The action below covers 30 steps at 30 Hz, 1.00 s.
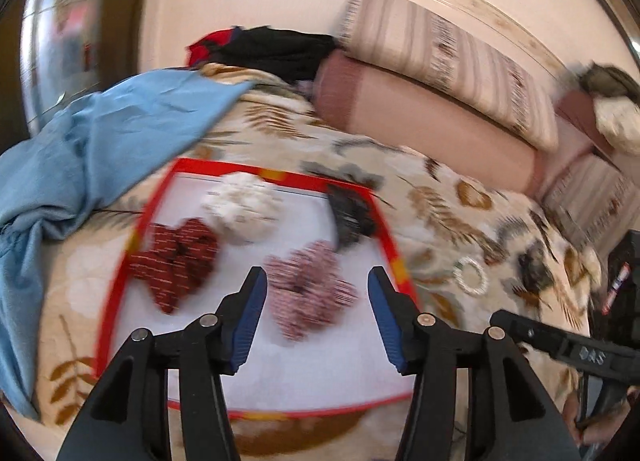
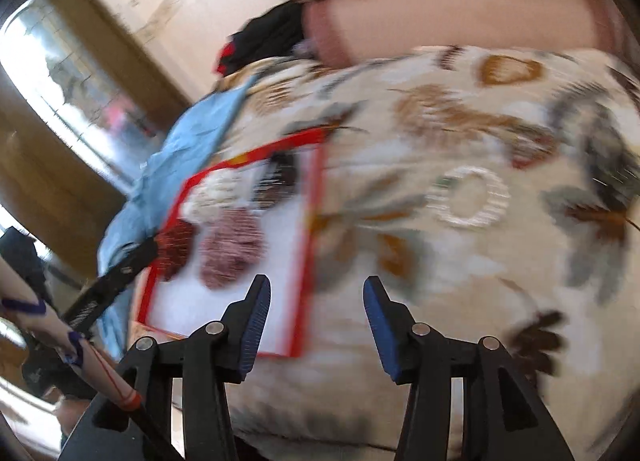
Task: Organize jewelry
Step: 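Move both open tools back to the remaining jewelry on the bedspread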
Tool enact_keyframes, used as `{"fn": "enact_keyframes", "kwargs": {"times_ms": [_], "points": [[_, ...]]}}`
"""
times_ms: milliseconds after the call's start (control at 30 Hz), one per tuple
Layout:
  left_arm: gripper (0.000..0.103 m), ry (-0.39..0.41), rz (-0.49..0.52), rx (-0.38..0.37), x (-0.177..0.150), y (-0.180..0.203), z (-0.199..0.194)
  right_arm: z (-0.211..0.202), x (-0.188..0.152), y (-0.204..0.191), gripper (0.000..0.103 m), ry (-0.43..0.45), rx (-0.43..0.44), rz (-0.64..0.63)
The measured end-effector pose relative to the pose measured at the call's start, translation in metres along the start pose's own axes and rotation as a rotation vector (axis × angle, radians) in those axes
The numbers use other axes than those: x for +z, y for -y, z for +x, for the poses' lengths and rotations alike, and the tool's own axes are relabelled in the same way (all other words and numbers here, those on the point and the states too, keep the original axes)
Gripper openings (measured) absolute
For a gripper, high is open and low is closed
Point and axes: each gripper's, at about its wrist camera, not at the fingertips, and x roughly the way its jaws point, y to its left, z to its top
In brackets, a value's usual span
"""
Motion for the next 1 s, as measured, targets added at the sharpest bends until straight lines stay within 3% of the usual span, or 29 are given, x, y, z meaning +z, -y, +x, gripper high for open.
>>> {"fn": "enact_keyframes", "kwargs": {"times_ms": [200,433,700,900,1000], "points": [[0.054,-0.081,0.129,-0.082,-0.026,0.072,0.015,-0.033,-0.014,0.080,0.053,0.052,-0.127,0.114],[0.054,-0.210,0.225,-0.141,-0.066,0.132,0.042,-0.042,-0.031,0.131,0.052,0.063,-0.227,0.206],[0.054,-0.309,0.289,-0.121,-0.095,0.153,0.067,-0.041,-0.039,0.145,0.052,0.082,-0.204,0.241],[0.058,-0.305,0.325,-0.095,-0.097,0.160,0.071,-0.047,-0.042,0.158,0.053,0.096,-0.127,0.319],[0.058,-0.304,0.336,-0.103,-0.088,0.169,0.075,-0.056,-0.041,0.157,0.053,0.128,-0.128,0.324]]}}
